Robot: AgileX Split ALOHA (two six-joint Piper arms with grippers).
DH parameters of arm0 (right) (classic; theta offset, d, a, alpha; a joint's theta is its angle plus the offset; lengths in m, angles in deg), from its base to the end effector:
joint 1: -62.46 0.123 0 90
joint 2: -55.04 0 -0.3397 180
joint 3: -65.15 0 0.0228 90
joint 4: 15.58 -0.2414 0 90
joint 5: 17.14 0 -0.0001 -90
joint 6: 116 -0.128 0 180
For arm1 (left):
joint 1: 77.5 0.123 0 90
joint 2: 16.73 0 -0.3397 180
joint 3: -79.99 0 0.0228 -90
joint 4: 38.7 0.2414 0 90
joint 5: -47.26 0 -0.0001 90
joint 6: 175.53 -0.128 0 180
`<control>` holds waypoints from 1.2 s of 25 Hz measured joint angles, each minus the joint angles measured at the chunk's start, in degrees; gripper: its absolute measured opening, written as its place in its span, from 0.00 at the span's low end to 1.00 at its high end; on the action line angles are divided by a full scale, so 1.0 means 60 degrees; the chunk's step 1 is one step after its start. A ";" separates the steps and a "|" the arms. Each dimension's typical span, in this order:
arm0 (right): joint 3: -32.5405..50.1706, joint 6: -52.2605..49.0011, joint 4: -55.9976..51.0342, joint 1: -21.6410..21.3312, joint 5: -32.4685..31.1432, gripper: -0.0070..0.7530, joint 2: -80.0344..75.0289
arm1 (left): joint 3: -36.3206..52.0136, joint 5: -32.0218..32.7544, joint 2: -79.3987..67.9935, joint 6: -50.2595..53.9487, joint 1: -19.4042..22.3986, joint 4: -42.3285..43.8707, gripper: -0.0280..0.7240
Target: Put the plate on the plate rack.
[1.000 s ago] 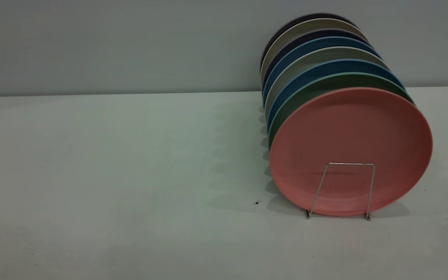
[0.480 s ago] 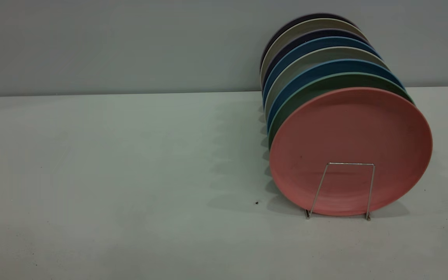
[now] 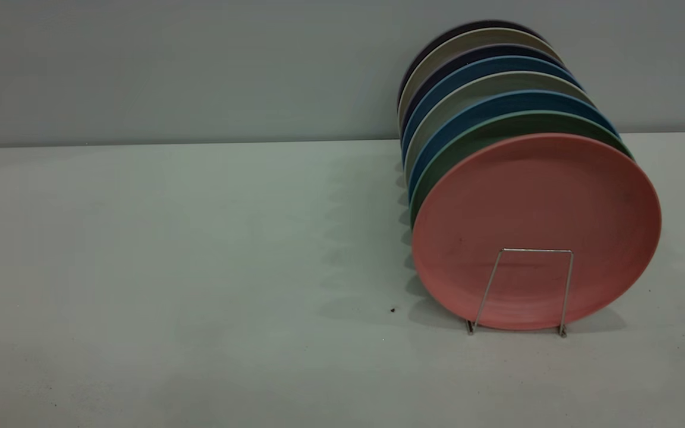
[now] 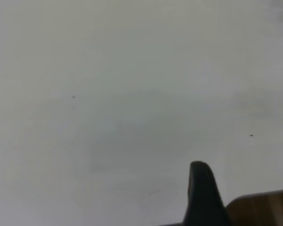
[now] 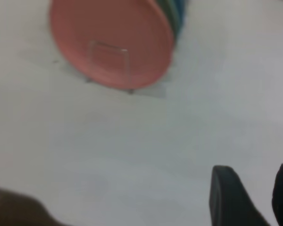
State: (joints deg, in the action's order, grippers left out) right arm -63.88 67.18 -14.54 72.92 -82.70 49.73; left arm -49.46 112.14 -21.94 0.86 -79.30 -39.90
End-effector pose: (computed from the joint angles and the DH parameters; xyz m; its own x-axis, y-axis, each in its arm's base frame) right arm -0.0404 -0.0096 0.2398 -0.5071 -0.1577 -0.8473 -0.2001 0.9778 -0.0622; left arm -0.0416 -0.0011 0.2432 -0.5060 0.0700 -0.8597 0.0752 0.9965 0.0369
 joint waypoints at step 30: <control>0.0000 0.0000 0.0000 -0.1576 0.0000 0.33 0.0000 | 0.0000 0.0000 0.0000 0.0000 0.0564 0.0000 0.70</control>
State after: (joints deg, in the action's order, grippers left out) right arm -63.88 67.18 -14.54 63.46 -82.70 49.73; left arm -49.46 112.14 -21.94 0.86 -75.91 -39.90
